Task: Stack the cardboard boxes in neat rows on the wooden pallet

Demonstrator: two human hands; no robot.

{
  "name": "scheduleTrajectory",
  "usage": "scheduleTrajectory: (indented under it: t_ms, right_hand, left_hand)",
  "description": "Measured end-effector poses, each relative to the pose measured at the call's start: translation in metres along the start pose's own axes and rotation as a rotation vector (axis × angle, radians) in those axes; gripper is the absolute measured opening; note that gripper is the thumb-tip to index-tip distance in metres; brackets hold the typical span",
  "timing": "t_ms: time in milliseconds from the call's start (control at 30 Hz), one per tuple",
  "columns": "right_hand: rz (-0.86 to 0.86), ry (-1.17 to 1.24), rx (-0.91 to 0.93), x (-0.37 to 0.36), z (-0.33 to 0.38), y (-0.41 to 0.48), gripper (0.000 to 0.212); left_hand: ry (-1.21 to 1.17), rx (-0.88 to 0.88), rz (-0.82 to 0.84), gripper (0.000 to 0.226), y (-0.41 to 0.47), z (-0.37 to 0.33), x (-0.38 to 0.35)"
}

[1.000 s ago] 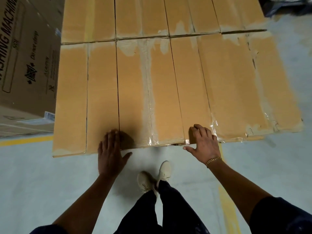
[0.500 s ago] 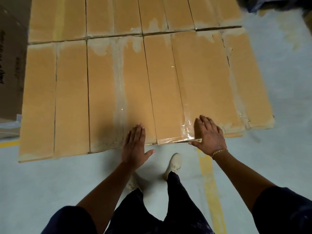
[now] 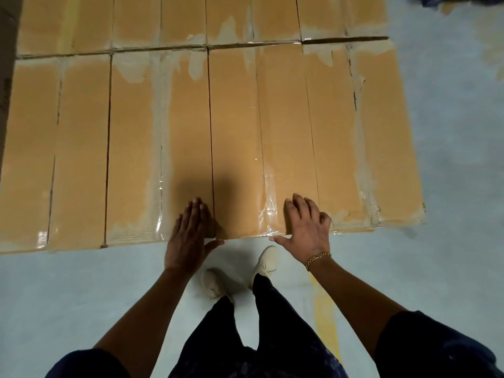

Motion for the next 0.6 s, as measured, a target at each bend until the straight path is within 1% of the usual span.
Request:
scheduleTrajectory:
  t_ms: [200, 267, 467, 600]
  right_hand:
    - [-0.016, -0.009, 0.012, -0.001, -0.002, 0.005, 0.102]
    - [-0.014, -0.010, 0.005, -0.001, -0.002, 0.006, 0.103]
    - [0.077, 0.004, -0.005, 0.007, -0.001, 0.002, 0.104]
    - [0.120, 0.099, 0.001, 0.014, -0.001, -0.012, 0.102]
  left_hand:
    - [0.028, 0.024, 0.018, 0.104, 0.002, -0.002, 0.000]
    - [0.045, 0.024, -0.008, 0.102, 0.002, -0.001, -0.001]
    - [0.045, 0.002, 0.024, 0.105, 0.001, -0.001, -0.001]
    - [0.028, -0.004, 0.042, 0.098, -0.010, 0.011, 0.008]
Point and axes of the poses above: each hand's wrist, its own y-axis towards the middle knuckle, its own x-axis out of the back of the hand, z = x × y, the point moved 3 cm from there along y, towards the middle knuckle, and after that the axes turned 5 degrees about y, right-handed, at the moved point
